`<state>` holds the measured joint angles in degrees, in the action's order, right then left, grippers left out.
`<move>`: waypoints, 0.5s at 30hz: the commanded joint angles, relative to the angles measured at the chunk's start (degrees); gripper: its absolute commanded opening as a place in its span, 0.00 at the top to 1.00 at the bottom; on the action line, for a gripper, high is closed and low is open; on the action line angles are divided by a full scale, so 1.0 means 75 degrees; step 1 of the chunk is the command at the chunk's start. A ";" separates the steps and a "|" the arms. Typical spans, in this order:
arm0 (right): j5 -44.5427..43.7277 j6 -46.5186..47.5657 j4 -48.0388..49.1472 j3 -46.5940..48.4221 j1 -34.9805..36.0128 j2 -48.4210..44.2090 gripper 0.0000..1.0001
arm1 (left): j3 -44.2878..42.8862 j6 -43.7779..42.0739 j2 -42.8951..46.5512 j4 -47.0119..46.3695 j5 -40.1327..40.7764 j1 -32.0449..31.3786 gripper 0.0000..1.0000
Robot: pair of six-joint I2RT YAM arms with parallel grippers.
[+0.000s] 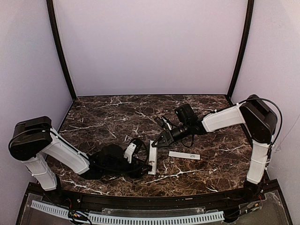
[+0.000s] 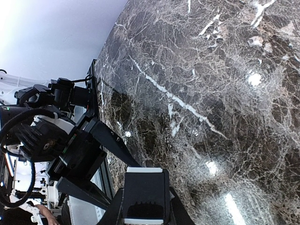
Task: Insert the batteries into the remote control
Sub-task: Adjust the battery in the battery compartment.
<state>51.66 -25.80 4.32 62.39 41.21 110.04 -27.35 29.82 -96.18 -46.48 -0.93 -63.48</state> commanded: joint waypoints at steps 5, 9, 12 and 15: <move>0.0143 0.0062 0.0233 -0.0091 0.0070 -0.0129 1.00 | -0.0404 0.0257 -0.0461 -0.0394 -0.0488 0.0064 0.46; 0.0155 0.0077 0.0226 -0.0089 0.0070 -0.0129 1.00 | -0.0402 0.0310 -0.0505 -0.0231 -0.0459 0.0124 0.51; 0.0167 0.0082 0.0223 -0.0083 0.0068 -0.0129 1.00 | -0.0433 0.0287 -0.0522 -0.0010 -0.0419 0.0163 0.54; 0.0178 0.0089 0.0221 -0.0083 0.0071 -0.0141 1.00 | -0.0518 0.0208 -0.0582 0.0247 -0.0431 0.0177 0.58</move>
<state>51.70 -25.76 4.32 62.39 41.21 110.04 -29.95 31.68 -99.79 -47.57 -3.86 -62.57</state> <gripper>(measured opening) 0.211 0.439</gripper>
